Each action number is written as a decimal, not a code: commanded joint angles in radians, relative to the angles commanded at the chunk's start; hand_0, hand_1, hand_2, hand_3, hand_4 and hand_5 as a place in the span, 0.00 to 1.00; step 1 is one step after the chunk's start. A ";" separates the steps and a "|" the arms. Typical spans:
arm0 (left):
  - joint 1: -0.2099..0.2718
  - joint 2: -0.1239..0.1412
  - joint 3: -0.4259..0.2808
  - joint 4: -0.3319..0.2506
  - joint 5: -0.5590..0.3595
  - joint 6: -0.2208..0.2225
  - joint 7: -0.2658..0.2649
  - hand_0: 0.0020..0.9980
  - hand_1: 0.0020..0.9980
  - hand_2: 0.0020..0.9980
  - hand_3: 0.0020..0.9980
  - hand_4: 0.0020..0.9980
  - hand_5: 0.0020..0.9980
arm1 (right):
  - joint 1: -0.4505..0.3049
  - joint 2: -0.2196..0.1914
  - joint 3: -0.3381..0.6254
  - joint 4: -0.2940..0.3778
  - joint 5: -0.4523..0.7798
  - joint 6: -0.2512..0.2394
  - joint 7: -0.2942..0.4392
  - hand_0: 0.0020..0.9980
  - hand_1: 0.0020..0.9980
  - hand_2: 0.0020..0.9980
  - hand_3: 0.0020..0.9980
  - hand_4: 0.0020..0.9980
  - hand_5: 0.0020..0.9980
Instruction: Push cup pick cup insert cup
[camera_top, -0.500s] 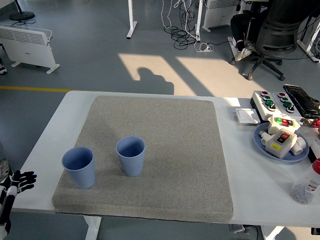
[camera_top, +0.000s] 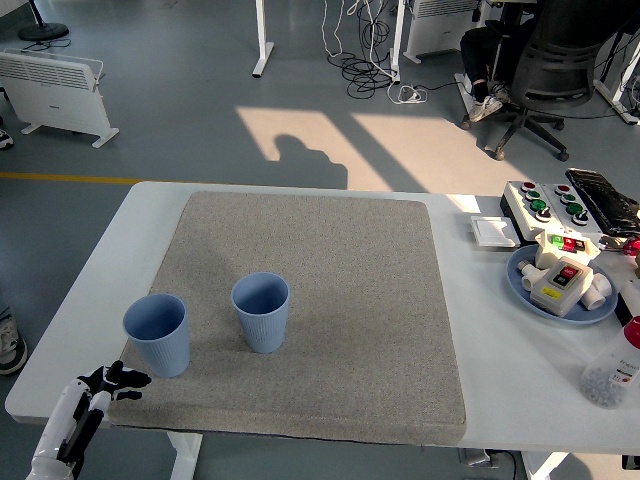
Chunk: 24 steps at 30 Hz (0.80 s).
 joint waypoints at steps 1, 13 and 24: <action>-0.004 0.003 0.004 0.000 -0.001 -0.001 0.001 0.60 0.59 0.54 0.49 0.64 1.00 | -0.001 0.000 0.002 0.000 -0.003 0.001 -0.001 0.71 0.64 0.64 0.59 0.12 0.41; -0.091 0.047 0.042 0.061 0.035 -0.040 0.044 0.67 0.61 0.55 0.50 0.64 1.00 | -0.011 0.004 0.003 0.001 -0.005 -0.001 -0.002 0.71 0.64 0.64 0.59 0.12 0.41; -0.157 0.069 0.075 0.102 0.034 -0.048 0.047 0.67 0.61 0.56 0.50 0.64 1.00 | -0.008 0.007 -0.008 0.001 0.009 -0.003 0.002 0.71 0.64 0.65 0.59 0.12 0.41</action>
